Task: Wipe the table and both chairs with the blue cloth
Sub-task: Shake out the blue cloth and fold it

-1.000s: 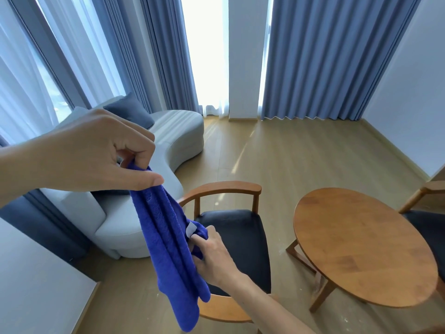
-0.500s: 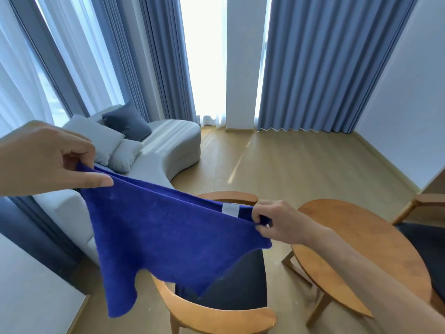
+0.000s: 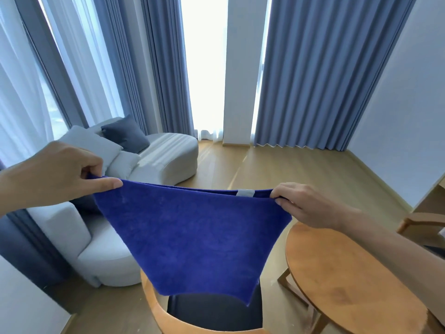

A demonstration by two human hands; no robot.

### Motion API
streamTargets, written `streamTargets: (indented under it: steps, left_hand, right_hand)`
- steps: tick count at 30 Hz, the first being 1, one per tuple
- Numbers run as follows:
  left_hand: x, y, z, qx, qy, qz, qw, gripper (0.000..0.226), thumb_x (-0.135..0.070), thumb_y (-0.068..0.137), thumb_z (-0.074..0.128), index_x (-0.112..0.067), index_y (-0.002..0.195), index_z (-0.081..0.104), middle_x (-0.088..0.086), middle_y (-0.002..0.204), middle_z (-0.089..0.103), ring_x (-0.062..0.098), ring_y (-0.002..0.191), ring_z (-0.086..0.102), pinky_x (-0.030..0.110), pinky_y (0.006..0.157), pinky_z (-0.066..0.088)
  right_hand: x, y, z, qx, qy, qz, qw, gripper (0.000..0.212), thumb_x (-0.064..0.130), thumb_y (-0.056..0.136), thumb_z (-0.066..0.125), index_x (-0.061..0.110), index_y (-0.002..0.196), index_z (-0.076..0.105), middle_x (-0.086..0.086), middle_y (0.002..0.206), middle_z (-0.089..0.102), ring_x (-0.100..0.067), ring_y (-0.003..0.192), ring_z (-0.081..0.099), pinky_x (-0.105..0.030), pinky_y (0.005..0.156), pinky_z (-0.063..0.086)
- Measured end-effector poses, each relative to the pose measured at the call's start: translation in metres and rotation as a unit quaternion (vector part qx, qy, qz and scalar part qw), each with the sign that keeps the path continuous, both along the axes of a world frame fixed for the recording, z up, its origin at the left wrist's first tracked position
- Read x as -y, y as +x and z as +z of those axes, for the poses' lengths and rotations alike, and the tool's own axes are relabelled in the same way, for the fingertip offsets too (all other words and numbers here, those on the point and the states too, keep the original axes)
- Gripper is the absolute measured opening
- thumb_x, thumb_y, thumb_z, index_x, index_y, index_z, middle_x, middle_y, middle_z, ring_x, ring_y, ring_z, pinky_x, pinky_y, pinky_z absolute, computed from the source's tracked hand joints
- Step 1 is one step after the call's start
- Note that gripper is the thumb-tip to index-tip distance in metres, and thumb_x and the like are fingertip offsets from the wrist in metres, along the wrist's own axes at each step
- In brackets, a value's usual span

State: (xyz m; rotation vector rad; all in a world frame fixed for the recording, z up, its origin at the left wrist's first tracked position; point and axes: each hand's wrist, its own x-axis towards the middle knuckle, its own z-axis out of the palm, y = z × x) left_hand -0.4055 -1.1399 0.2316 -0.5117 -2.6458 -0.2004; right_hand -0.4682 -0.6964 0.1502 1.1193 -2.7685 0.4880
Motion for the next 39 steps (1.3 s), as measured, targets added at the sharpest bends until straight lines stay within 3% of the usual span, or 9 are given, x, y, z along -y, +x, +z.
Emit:
streamTargets:
  steps: [3, 8, 13, 17, 20, 27, 33, 37, 39]
  left_hand:
    - [0.004, -0.004, -0.007, 0.014, 0.011, 0.006, 1.000, 0.052, -0.074, 0.065, 0.050, -0.028, 0.042, 0.040, -0.014, 0.056, 0.055, 0.005, 0.052, 0.048, 0.014, 0.052, 0.036]
    - [0.008, -0.007, -0.013, 0.021, 0.034, 0.008, 0.999, 0.047, -0.076, 0.064, 0.051, -0.030, 0.063, 0.055, -0.009, 0.044, 0.052, 0.011, 0.051, 0.051, 0.020, 0.052, 0.040]
    - [0.008, -0.009, -0.013, 0.048, 0.056, 0.032, 0.997, 0.047, -0.078, 0.062, 0.062, -0.031, 0.064, 0.059, -0.010, 0.043, 0.055, 0.011, 0.053, 0.054, 0.024, 0.057, 0.043]
    - [0.009, -0.013, -0.014, 0.060, 0.040, 0.019, 0.997, 0.050, -0.081, 0.055, 0.049, -0.032, 0.066, 0.058, -0.012, 0.046, 0.057, 0.010, 0.052, 0.053, 0.023, 0.053, 0.043]
    - [0.016, -0.014, -0.015, 0.056, 0.041, -0.013, 0.998, 0.051, -0.084, 0.056, 0.048, -0.034, 0.064, 0.057, -0.011, 0.051, 0.056, 0.009, 0.053, 0.050, 0.021, 0.054, 0.040]
    - [0.029, -0.011, -0.031, 0.098, 0.039, -0.069, 0.992, 0.057, -0.089, 0.063, 0.044, -0.033, 0.070, 0.054, -0.012, 0.061, 0.058, 0.003, 0.053, 0.053, 0.013, 0.052, 0.040]
    - [0.026, -0.012, -0.038, 0.107, 0.065, -0.080, 0.989, 0.055, -0.089, 0.067, 0.041, -0.035, 0.070, 0.054, -0.016, 0.073, 0.061, 0.004, 0.058, 0.060, 0.019, 0.058, 0.047]
    - [0.022, -0.013, -0.041, 0.113, 0.093, -0.093, 0.985, 0.053, -0.083, 0.070, 0.048, -0.032, 0.063, 0.057, -0.018, 0.087, 0.066, 0.009, 0.067, 0.065, 0.024, 0.063, 0.055]
    - [0.021, -0.013, -0.043, 0.118, 0.107, -0.089, 0.983, 0.055, -0.084, 0.068, 0.050, -0.030, 0.063, 0.060, -0.016, 0.084, 0.067, 0.010, 0.065, 0.065, 0.026, 0.064, 0.055]
  right_hand:
    - [0.002, 0.006, -0.012, 0.033, -0.060, -0.031, 0.997, 0.021, 0.022, 0.100, 0.033, 0.025, 0.096, 0.053, 0.018, 0.081, 0.056, -0.006, 0.074, 0.055, -0.018, 0.063, 0.042]
    - [0.014, 0.023, -0.019, 0.080, -0.116, -0.065, 0.988, 0.022, 0.018, 0.103, 0.033, 0.028, 0.087, 0.045, 0.011, 0.070, 0.052, -0.003, 0.065, 0.053, -0.015, 0.058, 0.040]
    - [0.010, 0.042, -0.009, 0.208, 0.074, 0.030, 0.975, 0.004, 0.028, 0.098, 0.050, 0.026, 0.100, 0.053, 0.016, 0.097, 0.054, 0.002, 0.088, 0.053, -0.014, 0.073, 0.045]
    - [0.012, 0.045, -0.016, 0.133, 0.172, 0.065, 0.974, 0.020, 0.021, 0.101, 0.042, 0.023, 0.117, 0.053, 0.010, 0.113, 0.050, -0.002, 0.099, 0.051, -0.012, 0.081, 0.045]
    - [0.004, 0.038, -0.018, 0.124, 0.104, 0.070, 0.984, 0.024, 0.014, 0.101, 0.041, 0.020, 0.115, 0.060, 0.015, 0.108, 0.052, -0.001, 0.099, 0.054, -0.012, 0.083, 0.046]
    - [-0.012, 0.030, -0.019, 0.166, -0.094, 0.034, 0.981, 0.030, 0.005, 0.098, 0.046, 0.029, 0.104, 0.063, 0.026, 0.090, 0.067, -0.004, 0.085, 0.065, -0.015, 0.067, 0.051]
    - [-0.023, 0.022, -0.007, 0.163, -0.090, 0.012, 0.982, 0.021, 0.009, 0.099, 0.045, 0.019, 0.098, 0.064, 0.012, 0.078, 0.067, -0.010, 0.058, 0.060, -0.023, 0.058, 0.051]
    - [-0.025, 0.020, 0.002, 0.050, -0.046, 0.064, 0.996, 0.026, 0.020, 0.098, 0.042, 0.012, 0.098, 0.066, 0.003, 0.092, 0.062, -0.004, 0.071, 0.059, -0.015, 0.055, 0.049]
    - [-0.029, 0.019, 0.007, 0.049, -0.061, 0.075, 0.994, 0.025, 0.019, 0.096, 0.045, 0.014, 0.099, 0.069, 0.004, 0.094, 0.063, -0.005, 0.079, 0.061, -0.017, 0.061, 0.051]
